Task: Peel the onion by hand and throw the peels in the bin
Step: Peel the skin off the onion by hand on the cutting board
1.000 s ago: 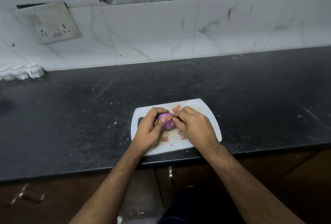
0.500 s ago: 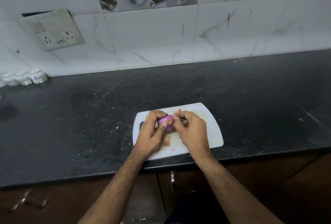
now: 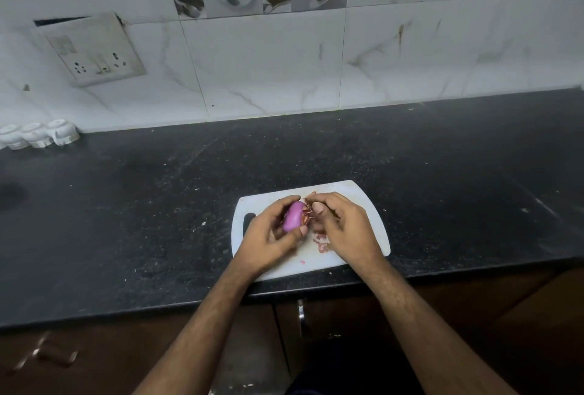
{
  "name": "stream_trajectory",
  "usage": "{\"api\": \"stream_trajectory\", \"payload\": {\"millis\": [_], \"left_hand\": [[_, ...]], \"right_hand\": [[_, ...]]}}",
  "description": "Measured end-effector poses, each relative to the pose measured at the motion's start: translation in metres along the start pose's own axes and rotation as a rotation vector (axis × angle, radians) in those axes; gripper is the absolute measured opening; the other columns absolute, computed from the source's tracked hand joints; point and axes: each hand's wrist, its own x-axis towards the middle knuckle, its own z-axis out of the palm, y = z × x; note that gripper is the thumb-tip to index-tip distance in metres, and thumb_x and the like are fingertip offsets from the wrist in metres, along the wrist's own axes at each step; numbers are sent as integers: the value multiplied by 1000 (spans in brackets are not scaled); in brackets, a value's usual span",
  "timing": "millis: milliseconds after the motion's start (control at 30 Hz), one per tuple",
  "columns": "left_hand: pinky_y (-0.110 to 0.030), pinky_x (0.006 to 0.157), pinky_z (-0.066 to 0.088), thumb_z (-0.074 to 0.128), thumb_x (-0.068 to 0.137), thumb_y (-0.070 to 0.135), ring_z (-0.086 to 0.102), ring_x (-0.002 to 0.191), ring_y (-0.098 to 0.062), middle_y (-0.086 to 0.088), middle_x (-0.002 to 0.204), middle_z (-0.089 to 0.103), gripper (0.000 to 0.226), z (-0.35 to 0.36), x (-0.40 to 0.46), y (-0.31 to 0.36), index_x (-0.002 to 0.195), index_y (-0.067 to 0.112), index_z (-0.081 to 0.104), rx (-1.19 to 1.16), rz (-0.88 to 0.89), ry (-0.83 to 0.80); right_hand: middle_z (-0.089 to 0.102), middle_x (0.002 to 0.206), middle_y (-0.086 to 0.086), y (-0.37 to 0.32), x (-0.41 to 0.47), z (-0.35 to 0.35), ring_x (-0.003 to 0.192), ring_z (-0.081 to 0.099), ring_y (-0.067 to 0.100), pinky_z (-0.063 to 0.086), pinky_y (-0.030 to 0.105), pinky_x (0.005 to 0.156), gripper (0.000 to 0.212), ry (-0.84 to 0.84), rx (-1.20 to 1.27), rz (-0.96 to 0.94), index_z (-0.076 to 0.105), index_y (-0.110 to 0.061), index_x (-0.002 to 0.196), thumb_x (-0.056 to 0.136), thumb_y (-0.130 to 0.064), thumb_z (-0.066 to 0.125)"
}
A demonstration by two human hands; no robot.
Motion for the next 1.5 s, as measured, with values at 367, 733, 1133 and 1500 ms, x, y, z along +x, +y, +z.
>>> {"api": "stream_trajectory", "payload": {"millis": [367, 733, 1133, 1500], "left_hand": [[-53, 112, 52, 86, 85, 22, 63, 131, -24, 4, 134, 68, 59, 2, 1, 5, 138, 16, 59, 3, 41, 17], [-35, 91, 57, 90, 74, 30, 65, 115, -18, 5, 121, 64, 54, 4, 0, 8, 116, 19, 58, -12, 70, 83], [-48, 102, 59, 98, 66, 18, 74, 110, -22, 7, 118, 73, 64, 2, 3, 5, 117, 21, 60, -104, 0, 108], [-50, 99, 59, 99, 63, 20, 74, 112, -23, 2, 122, 73, 70, 2, 3, 8, 123, 14, 61, -198, -67, 74]], "right_hand": [[70, 103, -15, 6, 8, 3, 92, 72, 9, 65, 45, 70, 15, 43, -54, -67, 81, -30, 100, 88, -20, 79], [63, 101, -11, 5, -3, 48, 95, 61, 6, 54, 32, 86, 8, 370, -187, -110, 66, -16, 102, 102, -20, 59], [67, 112, -8, 17, 2, 22, 91, 72, 12, 63, 34, 67, 27, 209, -176, 178, 71, -22, 112, 101, -4, 54], [58, 117, -19, -1, -7, 6, 108, 57, 8, 57, 25, 80, 25, 65, -314, -146, 69, -28, 124, 103, -26, 56]]}}
